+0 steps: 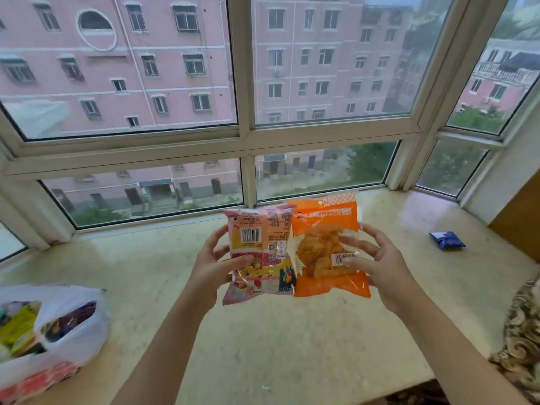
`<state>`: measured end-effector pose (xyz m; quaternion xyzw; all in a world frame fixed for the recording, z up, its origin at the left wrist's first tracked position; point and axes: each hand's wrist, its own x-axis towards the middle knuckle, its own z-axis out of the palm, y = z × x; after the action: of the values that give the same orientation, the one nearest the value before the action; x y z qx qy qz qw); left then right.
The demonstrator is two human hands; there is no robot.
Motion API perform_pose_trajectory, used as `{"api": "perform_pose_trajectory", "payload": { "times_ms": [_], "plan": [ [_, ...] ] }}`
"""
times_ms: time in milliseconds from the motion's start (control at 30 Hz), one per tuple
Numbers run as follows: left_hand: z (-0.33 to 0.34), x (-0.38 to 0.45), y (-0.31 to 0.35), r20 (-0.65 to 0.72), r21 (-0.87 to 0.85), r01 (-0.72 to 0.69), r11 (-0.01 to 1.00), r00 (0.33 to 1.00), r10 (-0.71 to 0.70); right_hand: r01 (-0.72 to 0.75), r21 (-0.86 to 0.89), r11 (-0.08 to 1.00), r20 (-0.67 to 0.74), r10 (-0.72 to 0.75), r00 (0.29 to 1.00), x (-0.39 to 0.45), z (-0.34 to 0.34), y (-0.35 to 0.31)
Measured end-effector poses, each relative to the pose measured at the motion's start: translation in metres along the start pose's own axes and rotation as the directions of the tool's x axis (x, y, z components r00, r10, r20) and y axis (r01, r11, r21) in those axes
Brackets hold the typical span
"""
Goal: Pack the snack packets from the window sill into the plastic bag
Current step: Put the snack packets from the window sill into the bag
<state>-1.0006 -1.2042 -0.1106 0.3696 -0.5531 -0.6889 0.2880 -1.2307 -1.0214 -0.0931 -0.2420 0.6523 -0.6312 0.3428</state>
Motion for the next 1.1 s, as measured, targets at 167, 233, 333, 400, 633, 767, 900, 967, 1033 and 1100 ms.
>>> {"api": "perform_pose_trajectory", "payload": {
  "times_ms": [167, 233, 333, 400, 633, 767, 900, 967, 1033, 1100],
  "plan": [
    [-0.018, -0.069, 0.005, -0.040, 0.011, -0.043, 0.999, 0.998, 0.044, 0.018, -0.011, 1.000, 0.032, -0.018, 0.999, -0.056, 0.009, 0.003],
    [-0.029, -0.094, 0.010, -0.065, 0.002, -0.060, 0.998, 0.996, 0.060, 0.018, 0.002, 1.000, 0.060, -0.019, 0.998, -0.073, 0.017, 0.001],
    [-0.051, -0.129, 0.014, -0.126, -0.017, -0.087, 0.996, 0.988, 0.084, 0.023, 0.003, 1.000, 0.122, -0.024, 0.992, -0.096, 0.038, -0.004],
    [-0.067, -0.148, 0.015, -0.165, -0.031, -0.094, 0.995, 0.982, 0.088, 0.025, -0.004, 1.000, 0.157, -0.024, 0.987, -0.106, 0.054, -0.006],
    [-0.148, -0.204, 0.014, -0.345, -0.030, -0.127, 0.991, 0.932, 0.109, 0.031, -0.003, 1.000, 0.295, -0.029, 0.955, -0.130, 0.136, -0.007],
    [-0.196, -0.230, 0.015, -0.405, -0.035, -0.143, 0.989, 0.907, 0.117, 0.036, 0.027, 0.999, 0.352, -0.044, 0.935, -0.148, 0.188, -0.005],
    [-0.253, -0.258, 0.016, -0.414, -0.079, -0.139, 0.987, 0.905, 0.094, 0.044, 0.032, 0.999, 0.393, -0.053, 0.918, -0.169, 0.246, -0.001],
    [-0.283, -0.272, 0.017, -0.427, -0.059, -0.133, 0.989, 0.899, 0.095, 0.046, 0.024, 0.999, 0.398, -0.052, 0.916, -0.182, 0.277, 0.003],
    [-0.316, -0.286, 0.017, -0.440, -0.050, -0.135, 0.990, 0.892, 0.100, 0.043, 0.019, 0.999, 0.406, -0.047, 0.913, -0.195, 0.309, 0.008],
    [-0.349, -0.300, 0.017, -0.450, -0.026, -0.127, 0.992, 0.887, 0.102, 0.046, 0.006, 0.999, 0.423, -0.044, 0.905, -0.208, 0.341, 0.013]
  ]
}}
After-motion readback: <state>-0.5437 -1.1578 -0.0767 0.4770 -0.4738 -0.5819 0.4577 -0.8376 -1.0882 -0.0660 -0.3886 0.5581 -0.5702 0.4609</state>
